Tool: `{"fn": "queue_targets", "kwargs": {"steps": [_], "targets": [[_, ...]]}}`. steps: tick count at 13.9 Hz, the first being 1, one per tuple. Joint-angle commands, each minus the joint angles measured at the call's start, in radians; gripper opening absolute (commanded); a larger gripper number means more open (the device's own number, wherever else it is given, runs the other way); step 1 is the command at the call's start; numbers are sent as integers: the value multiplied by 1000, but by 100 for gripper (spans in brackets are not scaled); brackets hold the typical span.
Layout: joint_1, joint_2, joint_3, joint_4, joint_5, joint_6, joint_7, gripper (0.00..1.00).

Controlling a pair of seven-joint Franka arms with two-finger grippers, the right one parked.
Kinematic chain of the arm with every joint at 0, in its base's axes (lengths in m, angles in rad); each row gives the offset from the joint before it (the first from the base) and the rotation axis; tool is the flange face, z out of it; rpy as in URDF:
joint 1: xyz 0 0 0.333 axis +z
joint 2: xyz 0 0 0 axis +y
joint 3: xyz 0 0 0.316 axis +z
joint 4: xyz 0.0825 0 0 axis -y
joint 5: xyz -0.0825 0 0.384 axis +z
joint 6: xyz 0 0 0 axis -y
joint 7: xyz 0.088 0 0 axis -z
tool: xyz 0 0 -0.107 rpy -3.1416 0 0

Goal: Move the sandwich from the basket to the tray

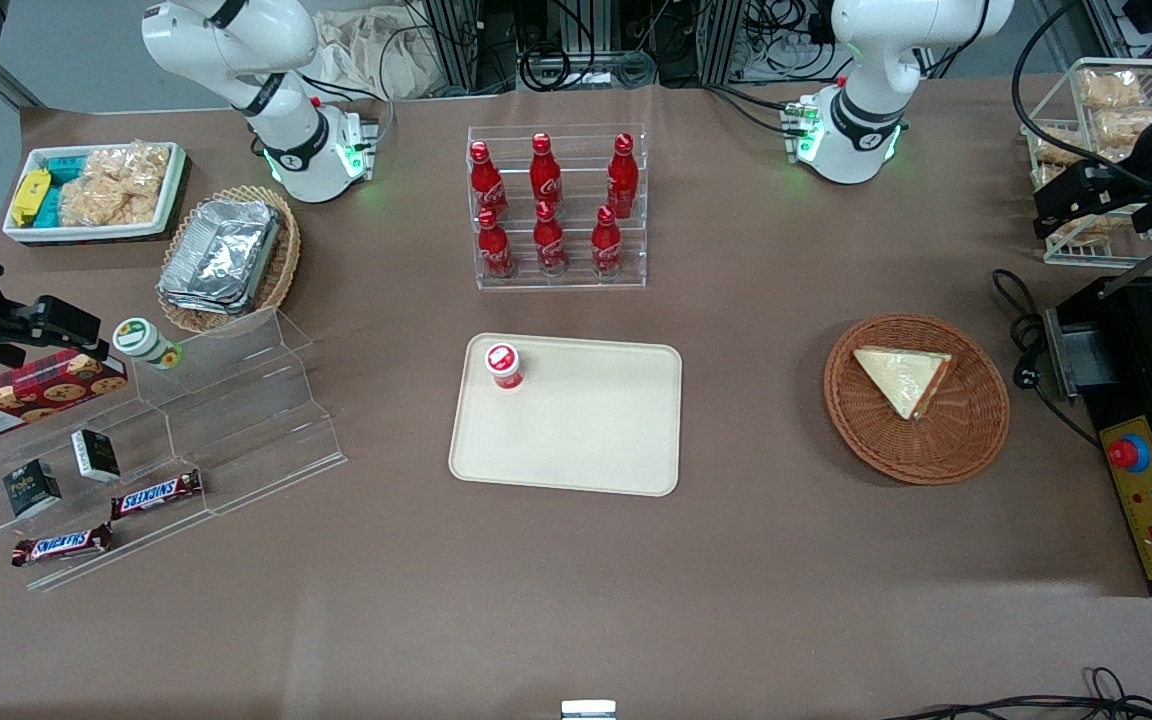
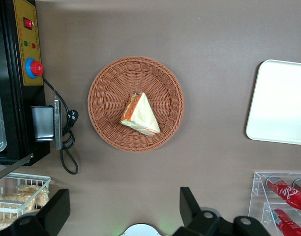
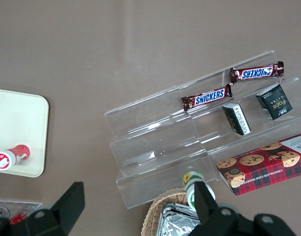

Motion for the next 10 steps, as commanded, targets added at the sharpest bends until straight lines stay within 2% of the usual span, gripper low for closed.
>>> {"fn": "queue_targets", "kwargs": {"steps": [1, 10], "targets": [[-12, -20, 31, -4, -11, 0, -1, 100], [28, 27, 33, -13, -4, 3, -9, 100]]}}
